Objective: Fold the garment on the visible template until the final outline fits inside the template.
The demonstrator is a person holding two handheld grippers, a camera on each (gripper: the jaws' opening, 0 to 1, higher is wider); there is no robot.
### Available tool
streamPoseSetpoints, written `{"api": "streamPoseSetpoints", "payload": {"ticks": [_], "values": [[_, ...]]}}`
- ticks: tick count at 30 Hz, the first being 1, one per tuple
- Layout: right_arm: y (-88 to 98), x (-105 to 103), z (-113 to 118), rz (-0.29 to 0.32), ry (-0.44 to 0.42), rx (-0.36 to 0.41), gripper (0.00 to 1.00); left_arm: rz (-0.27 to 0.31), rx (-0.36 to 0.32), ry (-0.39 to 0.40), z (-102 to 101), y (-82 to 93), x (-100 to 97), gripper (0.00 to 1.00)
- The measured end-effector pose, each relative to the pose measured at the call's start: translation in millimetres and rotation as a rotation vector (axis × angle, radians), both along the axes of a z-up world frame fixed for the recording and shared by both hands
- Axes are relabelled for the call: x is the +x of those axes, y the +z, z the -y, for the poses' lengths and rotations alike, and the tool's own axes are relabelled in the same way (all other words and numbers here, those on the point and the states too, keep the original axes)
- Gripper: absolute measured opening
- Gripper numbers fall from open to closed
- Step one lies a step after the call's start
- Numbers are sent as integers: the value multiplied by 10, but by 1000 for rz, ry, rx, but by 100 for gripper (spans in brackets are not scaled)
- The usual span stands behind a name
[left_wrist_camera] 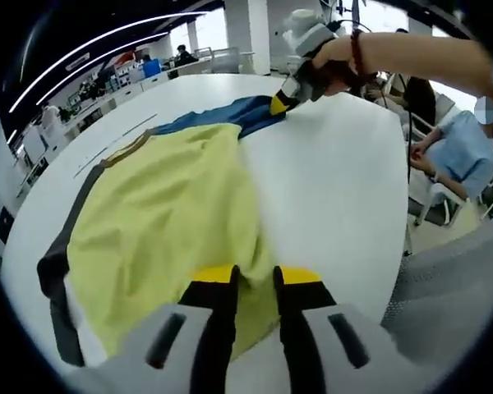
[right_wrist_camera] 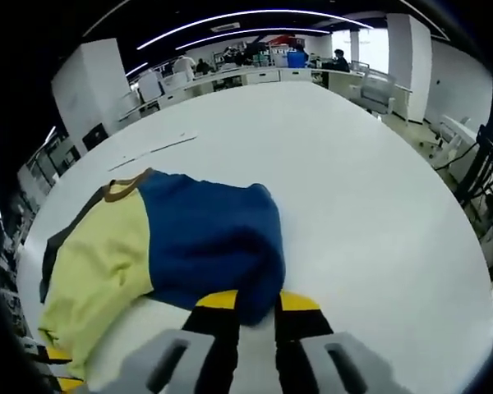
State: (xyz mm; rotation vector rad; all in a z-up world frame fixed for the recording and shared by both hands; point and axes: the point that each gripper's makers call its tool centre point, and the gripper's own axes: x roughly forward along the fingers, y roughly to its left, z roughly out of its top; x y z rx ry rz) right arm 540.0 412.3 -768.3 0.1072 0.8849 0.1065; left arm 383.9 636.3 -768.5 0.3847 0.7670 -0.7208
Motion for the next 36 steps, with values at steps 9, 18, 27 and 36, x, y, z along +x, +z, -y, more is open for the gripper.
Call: {"api": "streamPoseSetpoints", "payload": {"ticks": [9,18,27,36], "values": [[40,39,7,11,17,-25,0,-22,-55,45,-32,67,29,1],[518,324,-252,132,92,-7,0,-79,-252,121,-130,452,168,0],[841,597,-678,175,195,1,0,-38,-323,202,-508,736,447,0],[1042,840,-1070,209,266,11,0,14,-352,317,-986,775,677,0]]}}
